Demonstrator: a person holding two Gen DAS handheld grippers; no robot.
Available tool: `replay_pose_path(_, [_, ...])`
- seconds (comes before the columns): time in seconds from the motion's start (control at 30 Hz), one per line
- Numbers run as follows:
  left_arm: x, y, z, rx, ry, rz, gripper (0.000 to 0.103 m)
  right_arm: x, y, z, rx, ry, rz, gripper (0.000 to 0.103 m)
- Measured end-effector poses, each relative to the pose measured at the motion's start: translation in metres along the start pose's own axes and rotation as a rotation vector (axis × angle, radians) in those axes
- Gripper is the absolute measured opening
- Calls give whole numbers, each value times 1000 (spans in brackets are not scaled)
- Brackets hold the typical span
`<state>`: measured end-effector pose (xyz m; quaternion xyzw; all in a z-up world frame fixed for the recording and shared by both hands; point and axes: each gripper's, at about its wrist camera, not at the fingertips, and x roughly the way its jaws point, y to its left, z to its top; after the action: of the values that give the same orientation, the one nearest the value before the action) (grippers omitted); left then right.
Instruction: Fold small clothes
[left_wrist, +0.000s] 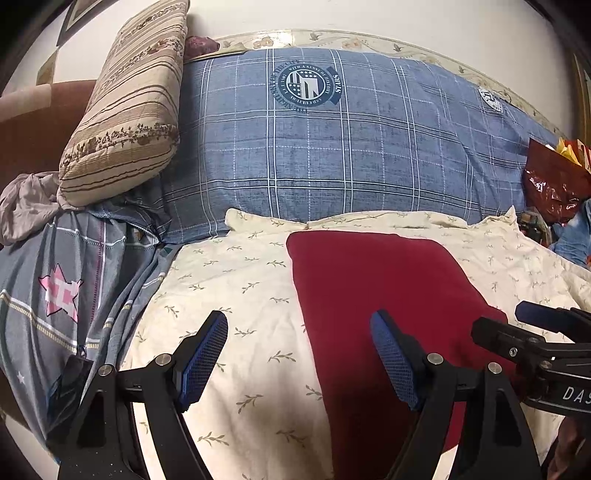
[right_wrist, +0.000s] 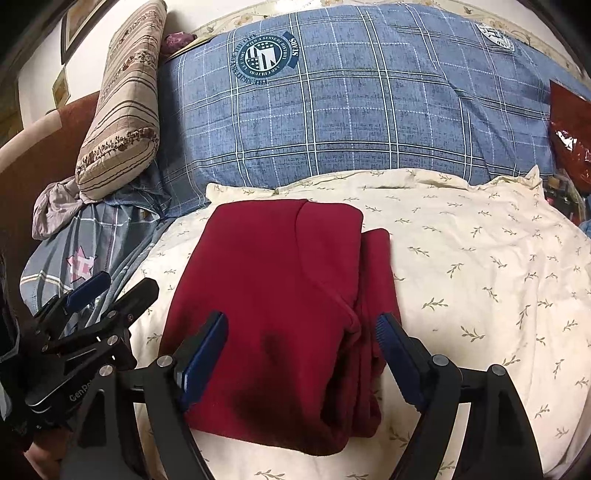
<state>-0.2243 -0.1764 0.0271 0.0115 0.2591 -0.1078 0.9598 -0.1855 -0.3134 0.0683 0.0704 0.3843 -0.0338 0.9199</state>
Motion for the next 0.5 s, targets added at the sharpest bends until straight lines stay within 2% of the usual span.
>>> replay_pose_path(0.5, [2,-2,0,-2,4,2,80,6,2,-1,-4,16,2,84])
